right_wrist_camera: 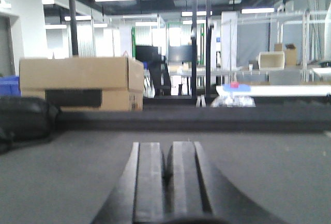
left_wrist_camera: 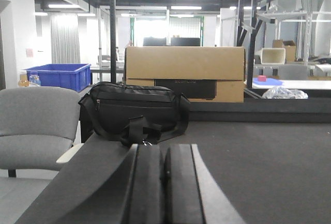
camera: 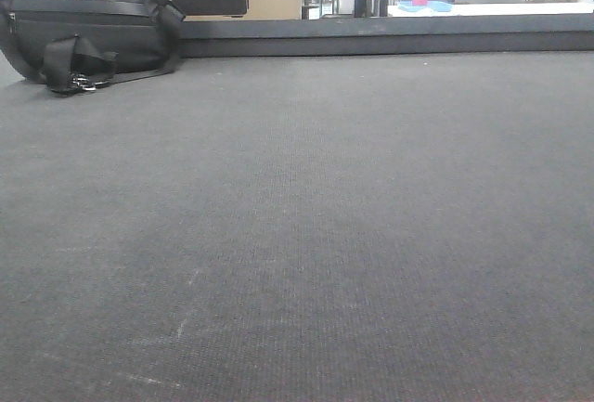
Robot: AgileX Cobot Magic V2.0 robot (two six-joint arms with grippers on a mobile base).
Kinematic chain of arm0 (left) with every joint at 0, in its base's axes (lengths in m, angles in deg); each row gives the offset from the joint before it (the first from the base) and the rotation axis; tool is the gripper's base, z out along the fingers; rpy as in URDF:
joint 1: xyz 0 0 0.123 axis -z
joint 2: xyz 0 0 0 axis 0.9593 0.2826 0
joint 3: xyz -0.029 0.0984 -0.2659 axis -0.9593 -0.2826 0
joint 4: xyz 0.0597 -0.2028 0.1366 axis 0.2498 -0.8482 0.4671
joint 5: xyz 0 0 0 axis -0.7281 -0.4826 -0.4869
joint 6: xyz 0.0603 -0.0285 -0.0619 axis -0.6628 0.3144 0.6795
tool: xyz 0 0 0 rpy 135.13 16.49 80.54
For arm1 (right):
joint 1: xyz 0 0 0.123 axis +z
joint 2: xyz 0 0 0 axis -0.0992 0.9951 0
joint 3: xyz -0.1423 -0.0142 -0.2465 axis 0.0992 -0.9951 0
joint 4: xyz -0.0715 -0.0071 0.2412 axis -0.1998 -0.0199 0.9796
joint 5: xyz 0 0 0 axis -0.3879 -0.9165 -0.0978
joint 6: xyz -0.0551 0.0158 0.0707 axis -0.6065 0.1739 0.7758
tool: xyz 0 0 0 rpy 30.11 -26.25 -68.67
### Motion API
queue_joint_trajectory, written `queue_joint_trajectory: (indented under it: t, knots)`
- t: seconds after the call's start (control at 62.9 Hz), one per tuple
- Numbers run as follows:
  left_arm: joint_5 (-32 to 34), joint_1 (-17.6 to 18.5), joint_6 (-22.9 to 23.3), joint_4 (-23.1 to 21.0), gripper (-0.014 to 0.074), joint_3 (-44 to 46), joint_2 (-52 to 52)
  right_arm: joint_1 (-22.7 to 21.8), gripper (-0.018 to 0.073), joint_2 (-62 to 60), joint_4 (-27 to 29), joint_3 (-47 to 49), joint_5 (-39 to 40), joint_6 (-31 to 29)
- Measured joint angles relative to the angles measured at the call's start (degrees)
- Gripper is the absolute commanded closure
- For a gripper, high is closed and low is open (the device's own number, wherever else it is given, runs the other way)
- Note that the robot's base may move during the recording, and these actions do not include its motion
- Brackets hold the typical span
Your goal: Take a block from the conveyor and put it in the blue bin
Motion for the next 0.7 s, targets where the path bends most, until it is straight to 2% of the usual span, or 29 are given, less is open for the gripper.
queue_joint_trajectory:
  t: [0.127,0.207,0.541,0.7]
  knots:
    - [-11.2,0.0,0.0,0.0,0.0708,9.41,2.42,0.0,0.0727,3.66,0.0,8.72,-7.14,0.0]
    - [-15.71,0.0,0.0,0.0,0.0708,14.79,5.66,0.0,0.0727,8.04,0.0,13.27,-12.44,0.0]
    - [-40.93,0.0,0.0,0.25,0.0708,35.19,34.32,0.0,0.0727,38.7,0.35,36.19,-45.65,0.11]
    - [-47.12,0.0,0.0,0.25,0.0708,41.88,46.63,0.0,0.0727,51.81,0.35,44.88,-59.06,0.11]
